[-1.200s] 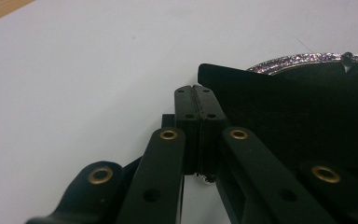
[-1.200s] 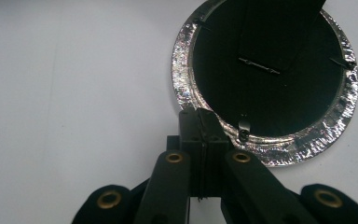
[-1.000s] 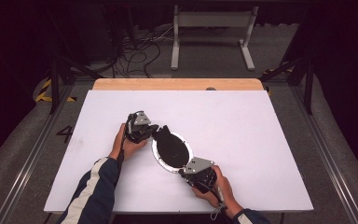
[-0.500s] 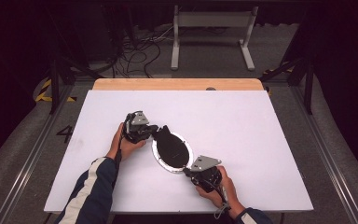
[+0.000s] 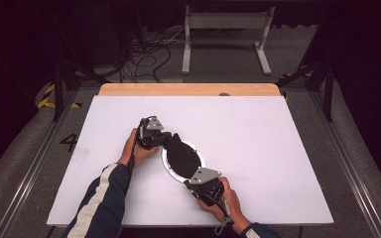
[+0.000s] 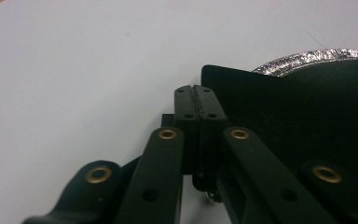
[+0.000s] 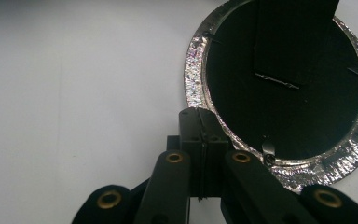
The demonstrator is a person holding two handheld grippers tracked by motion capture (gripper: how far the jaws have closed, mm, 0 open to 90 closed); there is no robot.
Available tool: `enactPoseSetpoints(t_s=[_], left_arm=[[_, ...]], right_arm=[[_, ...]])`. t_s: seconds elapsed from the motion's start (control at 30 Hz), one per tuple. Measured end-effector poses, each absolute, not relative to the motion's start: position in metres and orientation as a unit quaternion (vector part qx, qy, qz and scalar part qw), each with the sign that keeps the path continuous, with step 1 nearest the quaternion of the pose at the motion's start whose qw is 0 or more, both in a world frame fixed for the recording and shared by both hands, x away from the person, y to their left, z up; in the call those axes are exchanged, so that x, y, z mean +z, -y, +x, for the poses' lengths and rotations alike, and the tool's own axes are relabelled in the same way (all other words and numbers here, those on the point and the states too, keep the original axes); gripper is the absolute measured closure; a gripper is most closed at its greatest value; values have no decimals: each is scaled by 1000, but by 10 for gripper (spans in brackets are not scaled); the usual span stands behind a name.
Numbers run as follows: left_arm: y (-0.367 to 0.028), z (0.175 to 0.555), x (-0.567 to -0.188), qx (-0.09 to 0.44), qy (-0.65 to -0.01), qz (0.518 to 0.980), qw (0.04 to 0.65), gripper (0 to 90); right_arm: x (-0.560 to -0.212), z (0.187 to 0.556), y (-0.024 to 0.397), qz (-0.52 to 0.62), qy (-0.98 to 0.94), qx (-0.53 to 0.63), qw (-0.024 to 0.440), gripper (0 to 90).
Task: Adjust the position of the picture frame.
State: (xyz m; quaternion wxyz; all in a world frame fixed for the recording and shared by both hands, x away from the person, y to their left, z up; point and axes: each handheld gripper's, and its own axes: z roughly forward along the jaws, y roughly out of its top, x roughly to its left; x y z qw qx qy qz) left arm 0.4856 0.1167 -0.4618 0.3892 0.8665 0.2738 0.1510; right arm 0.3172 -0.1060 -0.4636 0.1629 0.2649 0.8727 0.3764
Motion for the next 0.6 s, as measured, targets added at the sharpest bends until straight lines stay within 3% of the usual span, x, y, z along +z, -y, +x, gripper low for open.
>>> enactPoseSetpoints(t_s=[0.6], left_arm=[[-133,482,-460,90,-273,874,391,900]], right_arm=[[-464,315,115,289,-864,372,180,900]])
